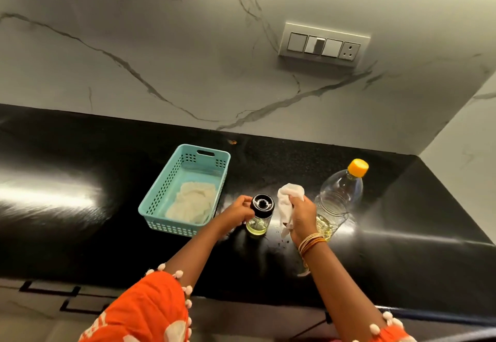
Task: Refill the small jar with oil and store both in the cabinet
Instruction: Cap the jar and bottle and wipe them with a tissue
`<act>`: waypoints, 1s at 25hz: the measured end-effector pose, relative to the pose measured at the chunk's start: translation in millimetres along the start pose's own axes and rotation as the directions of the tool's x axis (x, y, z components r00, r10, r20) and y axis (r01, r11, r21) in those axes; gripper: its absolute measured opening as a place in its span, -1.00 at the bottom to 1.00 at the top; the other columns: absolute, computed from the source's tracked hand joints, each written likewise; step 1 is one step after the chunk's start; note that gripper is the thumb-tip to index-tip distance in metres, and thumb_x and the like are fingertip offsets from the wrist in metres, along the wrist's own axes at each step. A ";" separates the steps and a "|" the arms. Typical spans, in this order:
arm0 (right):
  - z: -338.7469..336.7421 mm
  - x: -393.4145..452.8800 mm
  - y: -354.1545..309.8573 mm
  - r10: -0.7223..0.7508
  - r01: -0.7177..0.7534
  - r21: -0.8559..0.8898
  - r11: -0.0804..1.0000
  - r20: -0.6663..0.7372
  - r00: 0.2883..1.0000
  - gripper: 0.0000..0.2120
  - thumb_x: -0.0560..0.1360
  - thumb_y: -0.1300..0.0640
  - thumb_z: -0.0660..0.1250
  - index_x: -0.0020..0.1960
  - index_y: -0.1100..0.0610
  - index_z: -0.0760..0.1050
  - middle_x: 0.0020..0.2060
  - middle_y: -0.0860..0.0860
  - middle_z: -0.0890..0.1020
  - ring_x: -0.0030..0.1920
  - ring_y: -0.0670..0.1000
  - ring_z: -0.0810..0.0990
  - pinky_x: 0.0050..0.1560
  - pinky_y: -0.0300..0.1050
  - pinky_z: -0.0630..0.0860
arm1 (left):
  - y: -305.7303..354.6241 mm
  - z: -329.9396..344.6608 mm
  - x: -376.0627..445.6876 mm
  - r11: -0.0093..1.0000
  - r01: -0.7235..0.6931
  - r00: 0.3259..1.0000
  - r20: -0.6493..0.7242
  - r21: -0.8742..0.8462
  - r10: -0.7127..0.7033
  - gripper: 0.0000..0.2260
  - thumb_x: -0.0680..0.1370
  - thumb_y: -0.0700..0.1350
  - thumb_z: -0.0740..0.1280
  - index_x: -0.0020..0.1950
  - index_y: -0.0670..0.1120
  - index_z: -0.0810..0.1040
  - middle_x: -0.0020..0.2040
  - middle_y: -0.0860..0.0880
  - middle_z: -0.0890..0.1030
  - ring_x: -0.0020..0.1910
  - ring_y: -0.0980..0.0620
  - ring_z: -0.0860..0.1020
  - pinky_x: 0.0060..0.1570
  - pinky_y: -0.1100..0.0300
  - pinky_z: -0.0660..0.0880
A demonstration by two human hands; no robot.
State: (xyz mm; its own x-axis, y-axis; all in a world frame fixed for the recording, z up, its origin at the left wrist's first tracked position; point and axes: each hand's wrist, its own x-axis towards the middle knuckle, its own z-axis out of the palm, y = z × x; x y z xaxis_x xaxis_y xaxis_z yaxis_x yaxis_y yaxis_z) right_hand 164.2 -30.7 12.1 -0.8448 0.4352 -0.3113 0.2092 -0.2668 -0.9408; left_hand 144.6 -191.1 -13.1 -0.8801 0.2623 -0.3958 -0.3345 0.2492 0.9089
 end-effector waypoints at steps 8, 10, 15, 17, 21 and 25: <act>-2.2 -10.0 18.1 -0.002 -0.015 -0.114 0.993 -0.153 0.988 -0.75 0.45 0.33 0.29 -0.38 0.14 0.45 -0.44 0.01 0.50 -0.40 -0.03 0.44 -0.48 -0.26 0.38 | -36.0 15.2 14.8 0.955 -0.228 0.953 -0.157 0.189 0.259 -0.39 0.19 -0.07 0.64 0.19 0.05 0.54 0.08 0.05 0.66 0.06 0.08 0.62 0.12 0.17 0.54; -6.1 -10.9 23.1 -0.035 0.018 -0.142 0.990 -0.121 0.992 -0.78 0.48 0.26 0.33 -0.33 0.10 0.51 -0.39 0.00 0.54 -0.34 -0.04 0.47 -0.37 -0.19 0.39 | -39.0 15.5 14.6 0.944 -0.281 0.932 -0.184 0.174 0.312 -0.45 0.18 -0.03 0.63 0.14 0.05 0.58 0.02 0.06 0.68 0.00 0.09 0.65 0.04 0.20 0.57; -2.8 -16.2 18.4 -0.226 0.187 -0.255 0.949 -0.136 0.965 -0.83 0.50 0.27 0.29 -0.12 0.10 0.65 -0.26 0.02 0.64 -0.20 0.00 0.57 -0.31 -0.21 0.43 | -19.7 14.1 11.9 0.945 -0.326 0.924 -0.201 0.035 0.326 -0.58 0.25 -0.02 0.58 0.05 -0.08 0.61 -0.08 -0.12 0.65 -0.13 0.07 0.62 -0.09 0.17 0.57; 4.1 -17.5 5.7 -0.353 0.300 -0.299 0.906 -0.140 0.925 -0.87 0.53 0.23 0.28 -0.08 0.12 0.61 -0.14 0.03 0.61 -0.11 0.04 0.59 -0.25 -0.24 0.43 | -2.0 12.8 9.5 0.946 -0.321 0.938 -0.156 -0.051 0.310 -0.70 0.33 -0.04 0.56 -0.01 -0.05 0.60 -0.16 -0.04 0.62 -0.23 0.20 0.60 -0.23 0.31 0.54; 22.0 -25.5 -17.0 -0.523 0.564 -0.308 0.766 0.210 0.826 -0.83 0.62 0.20 0.14 0.17 0.13 0.45 0.10 0.04 0.45 0.14 0.09 0.51 0.08 -0.12 0.48 | 34.8 17.8 -0.7 0.910 -0.266 0.963 -0.052 -0.318 0.263 -0.84 0.51 0.00 0.39 0.00 -0.05 0.55 -0.14 -0.07 0.61 -0.21 0.03 0.62 -0.24 0.08 0.59; 26.0 -40.1 -13.2 -0.644 0.721 -0.275 0.635 0.327 0.692 -0.56 0.64 0.18 0.06 0.51 0.18 0.20 0.49 0.11 0.27 0.48 0.03 0.29 0.43 0.01 0.34 | 71.7 21.0 -11.4 0.856 -0.261 0.961 -0.035 -0.445 0.275 -0.58 0.59 0.11 0.21 0.27 -0.18 0.49 -0.02 -0.15 0.59 -0.08 -0.07 0.60 -0.19 0.09 0.56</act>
State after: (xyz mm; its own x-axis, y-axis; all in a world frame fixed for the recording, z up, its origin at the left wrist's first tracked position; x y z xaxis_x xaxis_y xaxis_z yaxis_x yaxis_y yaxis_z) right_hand 182.6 -67.0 40.4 -0.8800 0.1920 0.4344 -0.3410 0.3811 -0.8593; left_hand 137.8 -156.6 53.8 -0.9493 0.2883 -0.1255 -0.2064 -0.2700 0.9405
